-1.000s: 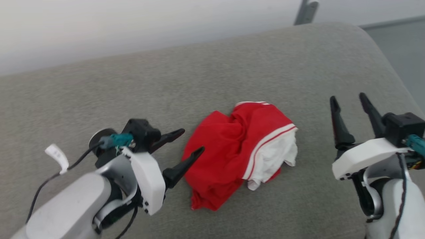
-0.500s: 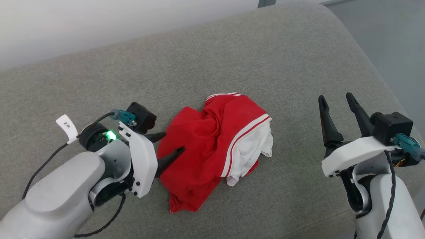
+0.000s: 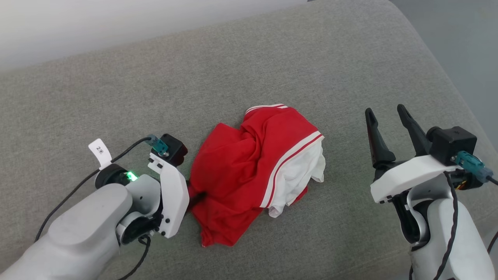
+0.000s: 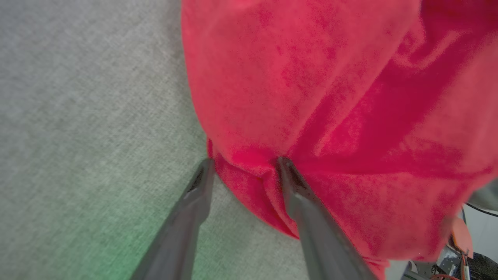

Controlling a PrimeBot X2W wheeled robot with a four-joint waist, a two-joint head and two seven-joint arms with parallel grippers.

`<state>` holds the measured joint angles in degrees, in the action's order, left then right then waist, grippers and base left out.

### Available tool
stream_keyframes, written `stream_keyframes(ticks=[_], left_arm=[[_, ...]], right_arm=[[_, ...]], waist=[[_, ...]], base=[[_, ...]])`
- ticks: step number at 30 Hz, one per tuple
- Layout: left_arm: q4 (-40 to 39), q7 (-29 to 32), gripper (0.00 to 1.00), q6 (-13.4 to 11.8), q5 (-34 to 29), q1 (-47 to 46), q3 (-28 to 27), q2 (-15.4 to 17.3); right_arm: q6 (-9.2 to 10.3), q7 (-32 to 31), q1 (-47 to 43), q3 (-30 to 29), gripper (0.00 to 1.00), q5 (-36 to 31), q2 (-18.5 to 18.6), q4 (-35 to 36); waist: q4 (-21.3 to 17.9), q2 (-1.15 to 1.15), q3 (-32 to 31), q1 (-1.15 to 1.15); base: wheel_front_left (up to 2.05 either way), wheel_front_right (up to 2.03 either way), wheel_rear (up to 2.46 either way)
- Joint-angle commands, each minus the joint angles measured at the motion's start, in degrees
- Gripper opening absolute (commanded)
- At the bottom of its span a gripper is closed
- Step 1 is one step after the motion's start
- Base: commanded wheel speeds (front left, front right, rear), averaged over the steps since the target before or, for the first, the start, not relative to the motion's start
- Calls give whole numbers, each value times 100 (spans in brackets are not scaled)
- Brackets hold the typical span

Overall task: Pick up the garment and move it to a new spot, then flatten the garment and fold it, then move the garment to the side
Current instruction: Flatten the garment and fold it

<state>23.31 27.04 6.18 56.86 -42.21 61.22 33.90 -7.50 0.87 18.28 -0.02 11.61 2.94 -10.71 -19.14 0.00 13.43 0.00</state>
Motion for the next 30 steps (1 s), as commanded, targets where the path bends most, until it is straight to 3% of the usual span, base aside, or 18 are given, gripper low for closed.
stream_keyframes(ticks=[1,5,10,19,23,27,28,29,30], left_arm=[[155,75,0,18,-14,141,141,-32],[277,-22,0,67,119,59,72,-110],[208,-218,0,78,216,-213,-151,77],[5,-532,0,-103,351,-264,-642,861],[-26,-519,0,-354,322,-106,-725,1262],[-107,-583,0,-394,499,0,-841,1438],[-131,-586,37,-379,517,9,-847,1467],[-172,-574,100,-367,528,-5,-850,1480],[-218,-529,100,-395,538,-39,-850,1476]], right_arm=[[2,41,89,12,100,25,-5,0],[2,53,113,-4,100,-7,-5,-7],[2,78,94,-118,100,-75,-5,31],[2,1,-13,-384,100,-126,-5,196],[2,-29,-51,-423,100,-153,-5,245],[2,-38,-85,-381,100,-127,-4,262],[2,-43,-88,-369,100,-124,-4,263],[2,-43,-91,-355,100,-109,-4,266],[2,-48,-95,-349,100,-96,-5,267]], waist=[[18,0,14,0],[69,0,26,0],[169,0,9,0],[449,0,-74,0],[531,0,-113,0],[608,0,-127,0],[627,0,-130,0],[643,0,-135,0],[654,0,-139,0]], base=[[0,0,0],[0,0,0],[0,0,0],[0,0,0],[0,0,0],[0,0,0],[0,0,0],[0,0,0],[0,0,0]])
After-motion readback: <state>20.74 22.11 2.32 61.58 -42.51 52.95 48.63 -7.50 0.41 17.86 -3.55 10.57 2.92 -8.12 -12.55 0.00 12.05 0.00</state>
